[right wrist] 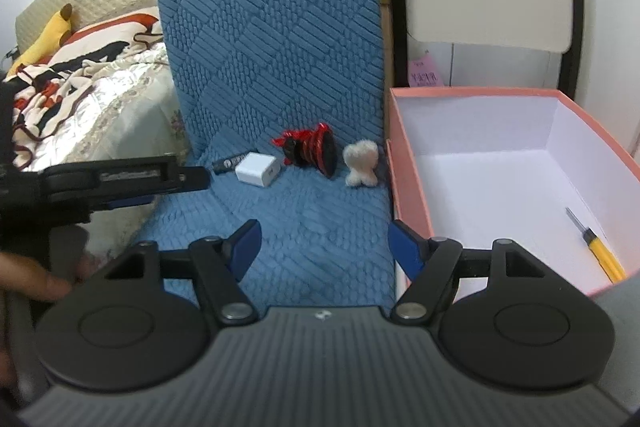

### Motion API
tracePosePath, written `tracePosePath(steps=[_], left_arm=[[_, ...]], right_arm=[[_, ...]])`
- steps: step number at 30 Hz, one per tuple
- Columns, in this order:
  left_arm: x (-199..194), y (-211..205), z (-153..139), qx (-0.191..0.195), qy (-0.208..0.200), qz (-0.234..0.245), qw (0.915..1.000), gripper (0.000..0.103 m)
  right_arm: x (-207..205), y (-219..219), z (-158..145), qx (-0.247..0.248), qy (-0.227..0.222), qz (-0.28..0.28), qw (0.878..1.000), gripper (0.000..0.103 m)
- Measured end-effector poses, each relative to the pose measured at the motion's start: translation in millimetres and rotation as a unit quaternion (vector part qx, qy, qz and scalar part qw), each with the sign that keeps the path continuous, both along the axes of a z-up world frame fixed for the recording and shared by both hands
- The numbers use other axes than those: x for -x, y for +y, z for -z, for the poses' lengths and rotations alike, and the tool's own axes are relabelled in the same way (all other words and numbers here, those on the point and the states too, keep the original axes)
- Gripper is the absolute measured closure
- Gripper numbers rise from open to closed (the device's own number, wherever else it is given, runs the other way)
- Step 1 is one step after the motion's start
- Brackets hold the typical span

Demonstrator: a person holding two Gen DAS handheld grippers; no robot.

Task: Organize rigid objects
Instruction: 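Withdraw both open grippers from the pink box back toward the cushion, then grasp the white plush toy with the right gripper while the left grasps another white charger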

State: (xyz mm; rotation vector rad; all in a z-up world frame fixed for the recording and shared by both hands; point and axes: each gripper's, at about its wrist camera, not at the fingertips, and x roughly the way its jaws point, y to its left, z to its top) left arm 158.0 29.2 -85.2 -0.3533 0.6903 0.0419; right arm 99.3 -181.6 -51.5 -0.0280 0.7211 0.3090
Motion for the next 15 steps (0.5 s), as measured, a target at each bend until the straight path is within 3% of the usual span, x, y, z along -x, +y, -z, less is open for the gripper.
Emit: tracePosePath(steps=[3, 11, 15], left_arm=[[-18.1, 10.6, 8.2, 0.004, 0.017, -0.007, 0.9998, 0.022], [-69.1, 38.8, 31.4, 0.012, 0.046, -0.018, 0.9987, 0.023], [-97.2, 46.5, 43.9, 0.015, 0.064, -0.013, 0.9978, 0.033]], right_arm=[[-7.5, 11.2, 9.5, 0.003, -0.005, 0.003, 1.000, 0.032], [-45.5, 37.4, 38.9, 0.022, -0.012, 0.023, 0.999, 0.055], [-69.6, 49.3, 63.3, 0.048, -0.011, 0.042, 0.998, 0.060]])
